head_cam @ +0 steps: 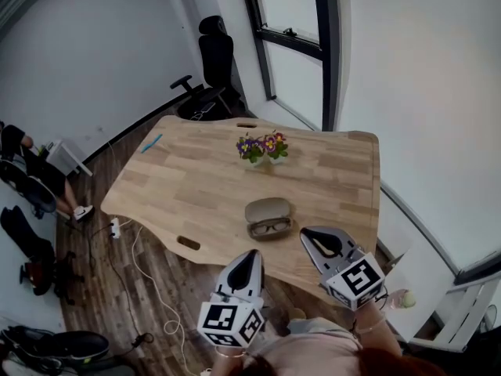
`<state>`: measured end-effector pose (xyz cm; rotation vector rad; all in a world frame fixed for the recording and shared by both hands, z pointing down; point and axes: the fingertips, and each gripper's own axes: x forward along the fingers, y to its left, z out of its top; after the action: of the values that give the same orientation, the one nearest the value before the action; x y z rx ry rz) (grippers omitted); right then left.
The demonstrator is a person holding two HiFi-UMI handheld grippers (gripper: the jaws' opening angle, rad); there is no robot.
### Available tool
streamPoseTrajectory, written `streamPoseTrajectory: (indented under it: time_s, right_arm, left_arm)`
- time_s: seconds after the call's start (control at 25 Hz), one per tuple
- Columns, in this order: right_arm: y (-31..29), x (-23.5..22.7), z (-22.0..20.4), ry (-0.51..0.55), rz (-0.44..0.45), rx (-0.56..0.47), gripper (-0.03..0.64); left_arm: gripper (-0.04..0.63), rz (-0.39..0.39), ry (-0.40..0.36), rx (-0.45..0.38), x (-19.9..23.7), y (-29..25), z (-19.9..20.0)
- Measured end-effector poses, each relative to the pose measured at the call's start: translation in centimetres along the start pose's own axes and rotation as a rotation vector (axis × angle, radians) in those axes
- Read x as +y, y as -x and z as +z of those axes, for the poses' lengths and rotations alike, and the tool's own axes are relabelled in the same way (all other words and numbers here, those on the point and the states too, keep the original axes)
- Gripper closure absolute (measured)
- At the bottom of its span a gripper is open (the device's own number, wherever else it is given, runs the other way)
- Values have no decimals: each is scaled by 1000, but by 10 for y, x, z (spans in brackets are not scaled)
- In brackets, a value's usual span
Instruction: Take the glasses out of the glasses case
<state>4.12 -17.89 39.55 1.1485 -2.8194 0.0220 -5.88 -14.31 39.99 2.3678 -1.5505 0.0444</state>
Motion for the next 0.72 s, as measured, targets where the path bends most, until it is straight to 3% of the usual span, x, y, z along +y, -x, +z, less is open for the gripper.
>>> streamPoseTrajectory:
  time_s: [0.36,0.72]
  right_arm:
    - [-36,-3,-13,55,69,73,615]
    - [-72,-6,-35,102,114,145,615]
  left_arm:
    - [595,38,19,3,19,-17,3]
    - [595,5,28,7,42,-42,6]
